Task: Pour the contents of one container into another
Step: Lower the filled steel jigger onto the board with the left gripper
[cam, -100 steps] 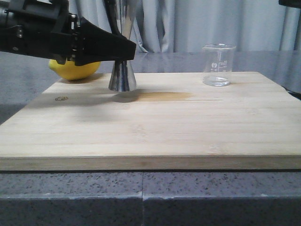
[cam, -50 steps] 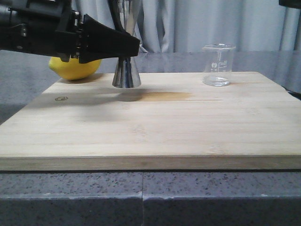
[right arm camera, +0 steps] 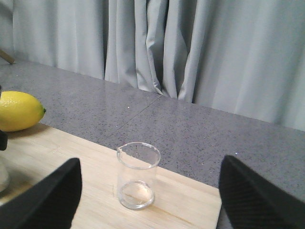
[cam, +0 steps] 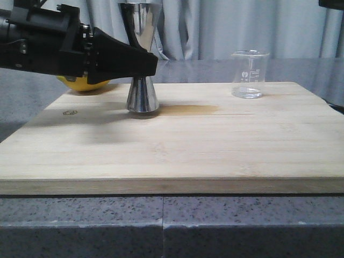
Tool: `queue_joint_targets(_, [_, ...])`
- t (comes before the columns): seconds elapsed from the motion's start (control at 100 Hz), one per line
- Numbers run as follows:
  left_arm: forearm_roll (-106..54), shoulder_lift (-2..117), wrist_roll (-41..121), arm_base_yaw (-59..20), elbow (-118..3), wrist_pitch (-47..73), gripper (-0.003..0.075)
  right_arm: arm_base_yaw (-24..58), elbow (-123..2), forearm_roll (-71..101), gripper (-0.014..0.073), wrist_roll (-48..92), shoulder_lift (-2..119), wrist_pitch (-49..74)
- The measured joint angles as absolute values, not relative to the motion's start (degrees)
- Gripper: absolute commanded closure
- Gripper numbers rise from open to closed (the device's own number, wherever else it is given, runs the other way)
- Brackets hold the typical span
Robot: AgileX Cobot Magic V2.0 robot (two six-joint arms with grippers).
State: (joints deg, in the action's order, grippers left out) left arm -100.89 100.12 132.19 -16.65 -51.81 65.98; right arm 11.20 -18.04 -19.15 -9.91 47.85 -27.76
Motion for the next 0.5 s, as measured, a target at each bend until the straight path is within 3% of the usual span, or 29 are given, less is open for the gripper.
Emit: queue_joint_targets(0.5, [-101.1, 100.1, 134.6, -16.7, -50.1, 66.0, 0.0649, 11.2, -18.0, -19.2, 0.0046, -9.9, 47.9, -27.8])
